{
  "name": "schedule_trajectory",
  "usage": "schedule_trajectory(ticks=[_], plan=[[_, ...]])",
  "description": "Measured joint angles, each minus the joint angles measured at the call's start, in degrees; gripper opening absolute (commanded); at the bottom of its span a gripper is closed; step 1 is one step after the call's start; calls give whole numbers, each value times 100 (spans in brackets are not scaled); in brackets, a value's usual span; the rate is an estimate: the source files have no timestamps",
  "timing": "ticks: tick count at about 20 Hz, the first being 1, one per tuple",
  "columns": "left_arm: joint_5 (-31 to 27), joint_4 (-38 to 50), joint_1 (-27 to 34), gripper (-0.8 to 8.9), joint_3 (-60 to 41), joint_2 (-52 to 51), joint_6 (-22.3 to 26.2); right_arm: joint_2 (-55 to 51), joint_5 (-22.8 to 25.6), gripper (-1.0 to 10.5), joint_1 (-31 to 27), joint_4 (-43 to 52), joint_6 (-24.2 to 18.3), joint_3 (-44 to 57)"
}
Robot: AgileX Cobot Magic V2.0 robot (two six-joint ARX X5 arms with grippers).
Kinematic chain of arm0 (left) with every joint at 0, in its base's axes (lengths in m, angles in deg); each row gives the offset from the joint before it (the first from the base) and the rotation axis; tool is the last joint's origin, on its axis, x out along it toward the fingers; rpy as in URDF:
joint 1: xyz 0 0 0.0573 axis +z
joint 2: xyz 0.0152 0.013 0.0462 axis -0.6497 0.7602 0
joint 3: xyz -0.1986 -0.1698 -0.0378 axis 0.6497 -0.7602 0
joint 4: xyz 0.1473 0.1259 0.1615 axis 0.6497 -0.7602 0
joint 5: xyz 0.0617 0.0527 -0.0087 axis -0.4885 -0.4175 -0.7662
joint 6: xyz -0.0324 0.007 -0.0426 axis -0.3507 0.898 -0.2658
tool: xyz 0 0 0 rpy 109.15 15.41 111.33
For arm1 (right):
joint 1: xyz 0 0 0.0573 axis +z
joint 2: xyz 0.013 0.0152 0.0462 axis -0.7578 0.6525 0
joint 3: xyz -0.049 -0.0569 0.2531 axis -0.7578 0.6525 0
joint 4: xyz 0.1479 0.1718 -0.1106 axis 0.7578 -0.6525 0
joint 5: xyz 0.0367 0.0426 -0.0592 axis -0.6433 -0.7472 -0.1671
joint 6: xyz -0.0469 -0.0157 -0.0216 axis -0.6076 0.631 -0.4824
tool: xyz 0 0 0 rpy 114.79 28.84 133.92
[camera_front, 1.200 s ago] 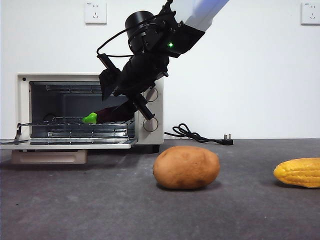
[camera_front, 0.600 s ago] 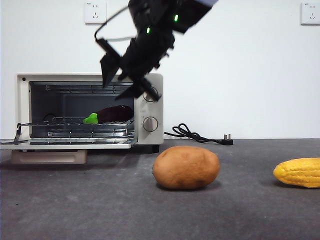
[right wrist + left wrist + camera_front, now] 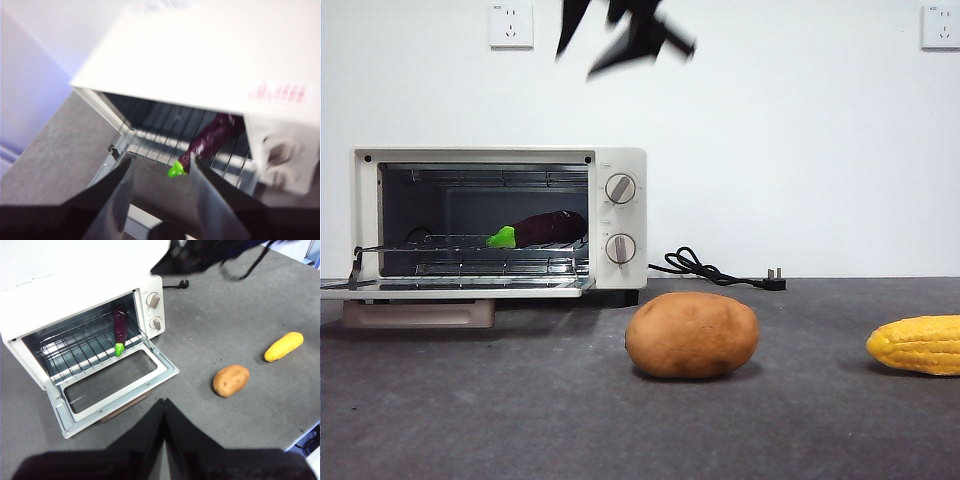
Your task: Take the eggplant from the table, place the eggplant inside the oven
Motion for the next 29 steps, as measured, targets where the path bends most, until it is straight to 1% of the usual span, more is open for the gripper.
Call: schedule_trajectory(ticks=[4,7,12,17,22,25,29], plan=[[0,0,0,-5,0,0,0,-682,-50,193,-2,-509,-619,0],[0,0,0,-6,0,0,0,-1062,-199,193,-2,-927,-940,0],[0,0,0,-5,0,0,0,-1731,-284,193,-2,-1781,-1394,0],[0,0,0,-5,0,0,2,-2273,-435,193,-2,-2695,-1663,0],[0,0,0,-5,0,0,2,-2649,-804,191,-2,-3539,-1836,0],[0,0,0,-5,0,0,0,-2811,-1058,190,0,-3823,-1943,0],[0,0,0,-6,0,0,0,-2929,-1154,190,0,-3950,-2041,0]])
